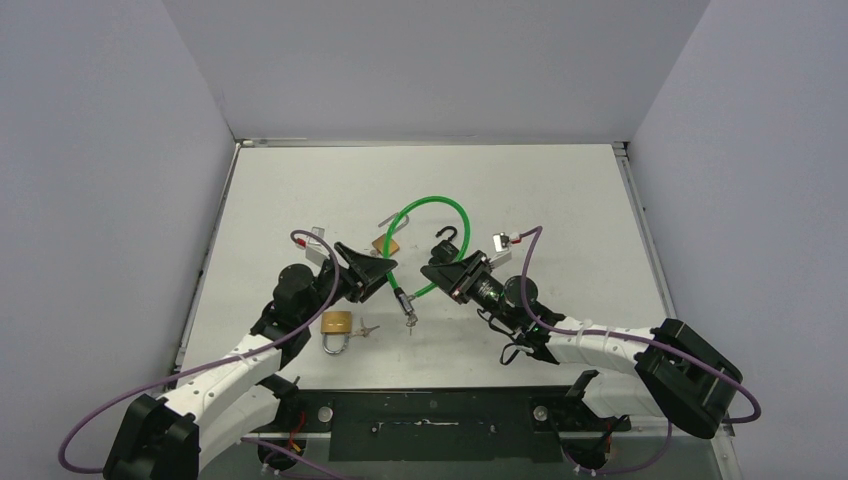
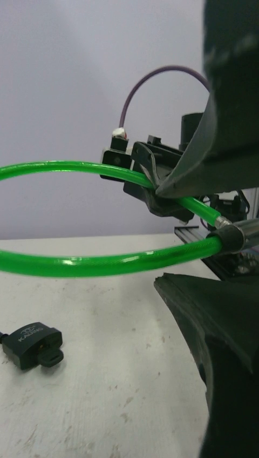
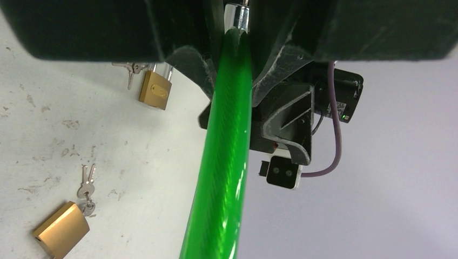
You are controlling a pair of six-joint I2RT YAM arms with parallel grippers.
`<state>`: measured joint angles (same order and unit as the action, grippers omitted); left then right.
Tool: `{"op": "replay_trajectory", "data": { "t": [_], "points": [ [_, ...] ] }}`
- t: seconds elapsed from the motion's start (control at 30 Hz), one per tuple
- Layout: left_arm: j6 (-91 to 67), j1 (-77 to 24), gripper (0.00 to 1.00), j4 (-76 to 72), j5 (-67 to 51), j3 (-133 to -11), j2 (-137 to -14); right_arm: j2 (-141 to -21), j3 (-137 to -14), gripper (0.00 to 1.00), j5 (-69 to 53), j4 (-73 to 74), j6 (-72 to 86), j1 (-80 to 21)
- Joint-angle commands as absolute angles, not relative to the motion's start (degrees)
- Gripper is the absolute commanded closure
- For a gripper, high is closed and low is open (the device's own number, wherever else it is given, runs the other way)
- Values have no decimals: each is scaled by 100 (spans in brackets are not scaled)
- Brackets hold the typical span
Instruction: Unlock with the key
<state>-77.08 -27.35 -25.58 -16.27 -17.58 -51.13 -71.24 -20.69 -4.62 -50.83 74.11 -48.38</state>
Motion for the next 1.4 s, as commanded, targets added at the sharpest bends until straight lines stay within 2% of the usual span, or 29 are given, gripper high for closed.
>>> {"op": "replay_trajectory", "data": {
  "t": [0.0,0.17,0.33,0.4,0.47,0.7,0.73,0.77,0.8,0.83,0.87,0.93,1.03,1.13,1.23,1.37],
  "points": [
    [-7419,-2754,34,-2744,-1939,-2044,-5237,-7106,-2268,100,-621,-6152,7264,-4895],
    [-7495,-2760,29,-2904,-2156,-2039,-5517,-7066,-2278,100,-679,-6317,7056,-4962],
    [-7967,-2785,28,-3345,-2419,-1894,-5809,-7162,-2330,100,-842,-6536,6860,-4997],
    [-8148,-2795,32,-3592,-2443,-1805,-5839,-7226,-2355,100,-936,-6582,6799,-5008],
    [-8197,-2795,40,-3659,-2406,-1792,-5816,-7294,-2386,100,-1033,-6628,6732,-5018],
    [-8113,-2786,100,-3695,-2215,-1828,-5581,-7265,-2383,100,-1186,-6336,6474,-5033],
    [-8060,-2786,100,-3730,-2180,-1820,-5540,-7227,-2378,100,-1186,-6263,6458,-5039],
    [-8011,-2786,100,-3772,-2149,-1819,-5512,-7185,-2363,96,-1187,-6206,6438,-5044],
    [-7967,-2786,100,-3821,-2106,-1819,-5466,-7127,-2344,87,-1187,-6135,6434,-5049],
    [-7925,-2786,100,-3948,-2052,-1813,-5416,-7059,-2310,77,-1187,-6082,6418,-5058],
    [-7889,-2786,100,-4033,-1989,-1811,-5342,-6989,-2281,62,-1187,-6045,6381,-5066],
    [-7817,-2786,100,-4122,-1759,-1823,-5171,-6815,-2205,45,-1207,-5978,6288,-5115],
    [-7636,-2778,100,-4116,-1489,-1921,-4869,-6519,-2137,29,-1248,-5709,6081,-5275],
    [-7542,-2773,100,-4250,-1301,-2018,-4688,-6168,-2056,22,-1170,-5495,5811,-5581],
    [-7589,-2777,100,-4484,-1145,-2021,-4592,-5959,-2037,21,-985,-5229,5617,-5932],
    [-7870,-2777,100,-5073,-1018,-1920,-4602,-5914,-2105,31,-918,-5229,5491,-6174]
  ]
}}
